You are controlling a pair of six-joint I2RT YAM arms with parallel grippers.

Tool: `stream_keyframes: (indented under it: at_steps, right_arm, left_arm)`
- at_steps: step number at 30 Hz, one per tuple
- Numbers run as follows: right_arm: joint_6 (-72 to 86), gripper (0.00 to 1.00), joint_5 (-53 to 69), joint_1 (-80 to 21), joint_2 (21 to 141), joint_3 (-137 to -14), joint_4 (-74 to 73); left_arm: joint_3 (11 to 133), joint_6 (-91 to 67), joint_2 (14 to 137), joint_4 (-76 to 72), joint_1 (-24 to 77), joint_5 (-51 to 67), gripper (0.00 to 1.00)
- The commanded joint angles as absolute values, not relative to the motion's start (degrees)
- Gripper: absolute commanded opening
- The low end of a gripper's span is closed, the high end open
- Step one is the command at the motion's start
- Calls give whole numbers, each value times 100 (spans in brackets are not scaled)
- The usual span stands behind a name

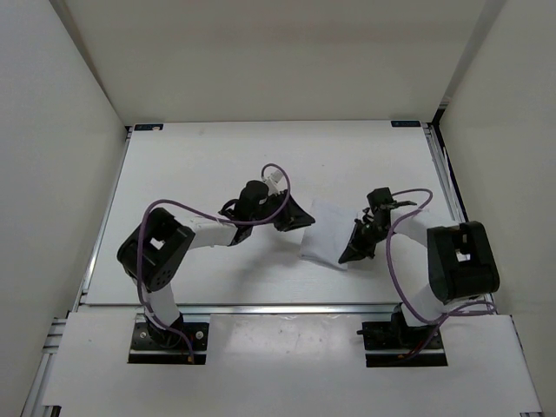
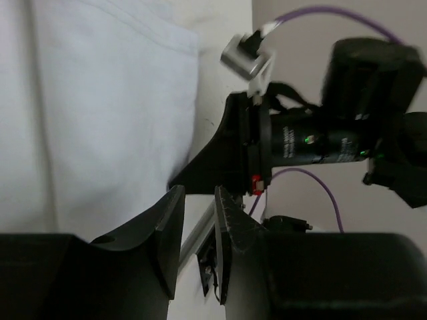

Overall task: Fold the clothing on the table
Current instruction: Fold the skirt

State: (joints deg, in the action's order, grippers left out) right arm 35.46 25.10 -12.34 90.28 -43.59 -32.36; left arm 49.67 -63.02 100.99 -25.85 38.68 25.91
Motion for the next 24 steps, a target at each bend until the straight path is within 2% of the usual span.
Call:
stream_keyframes:
  at_steps: [1,7,13,24]
  right_arm:
    - [3577,7,1882,-1134,8273,-5000,-3418]
    - [3604,8,1810,-431,7384,-5370,-3709]
    - [3665,9,1697,-27,6795,-5204,-3770]
    - [3674,10,1801,254,6425,-4957,-3902]
  left_arm:
    - [5255,-6451,10300,-2734,4051,2918,35]
    - [5212,-6232,10695,-2172,4061,2584,31]
    - [5282,-5679,11118,-1522,4218,2101,30]
    - [4949,-5107,10688,-423,3666,748,30]
